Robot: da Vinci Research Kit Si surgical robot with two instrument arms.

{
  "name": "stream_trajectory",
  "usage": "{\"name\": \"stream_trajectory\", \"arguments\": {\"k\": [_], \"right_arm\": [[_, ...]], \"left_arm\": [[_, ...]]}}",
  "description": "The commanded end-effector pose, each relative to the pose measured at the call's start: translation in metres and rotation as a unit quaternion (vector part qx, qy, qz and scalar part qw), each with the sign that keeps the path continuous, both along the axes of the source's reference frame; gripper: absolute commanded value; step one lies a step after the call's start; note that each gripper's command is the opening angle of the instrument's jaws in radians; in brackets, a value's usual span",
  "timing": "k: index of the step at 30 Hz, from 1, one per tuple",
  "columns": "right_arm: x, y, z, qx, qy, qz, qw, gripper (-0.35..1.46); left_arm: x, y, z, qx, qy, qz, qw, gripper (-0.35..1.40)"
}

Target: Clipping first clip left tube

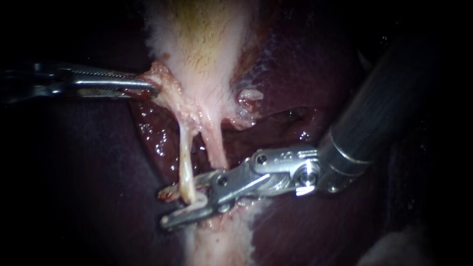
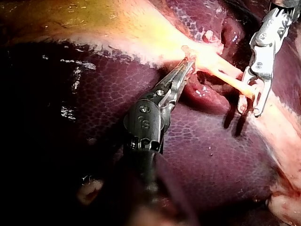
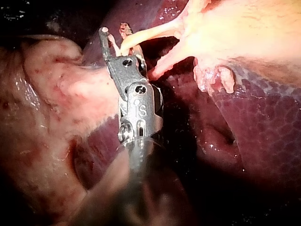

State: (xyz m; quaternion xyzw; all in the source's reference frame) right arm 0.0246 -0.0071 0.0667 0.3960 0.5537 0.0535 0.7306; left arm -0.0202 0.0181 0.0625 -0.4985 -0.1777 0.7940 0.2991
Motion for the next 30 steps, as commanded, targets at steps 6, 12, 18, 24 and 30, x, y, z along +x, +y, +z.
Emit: {"name": "stream_trajectory", "arguments": {"k": [6, 12, 18, 24, 30], "right_arm": [[-0.0001, 0.0002, 0.0002, -0.003, -0.005, -0.002, 1.0000, -0.13], [-0.0004, 0.0005, 0.0000, -0.006, -0.014, -0.008, 0.9999, -0.35], [-0.0006, 0.0011, -0.0004, 0.007, -0.033, -0.011, 0.9994, -0.35], [-0.0006, 0.0010, -0.0003, 0.009, -0.034, -0.010, 0.9993, -0.35], [-0.0006, 0.0010, -0.0003, 0.011, -0.036, -0.010, 0.9992, -0.35]], "left_arm": [[0.0000, 0.0000, 0.0000, 0.000, 0.000, 0.000, 1.0000, -0.35], [0.0000, 0.0000, 0.0000, 0.000, 0.000, 0.000, 1.0000, -0.35], [0.0000, 0.0000, 0.0000, 0.000, 0.000, 0.000, 1.0000, -0.35], [0.0000, 0.0000, 0.0000, 0.000, 0.000, 0.000, 1.0000, -0.35], [0.0000, 0.0000, 0.0000, 0.000, 0.000, 0.000, 1.0000, -0.35]]}}
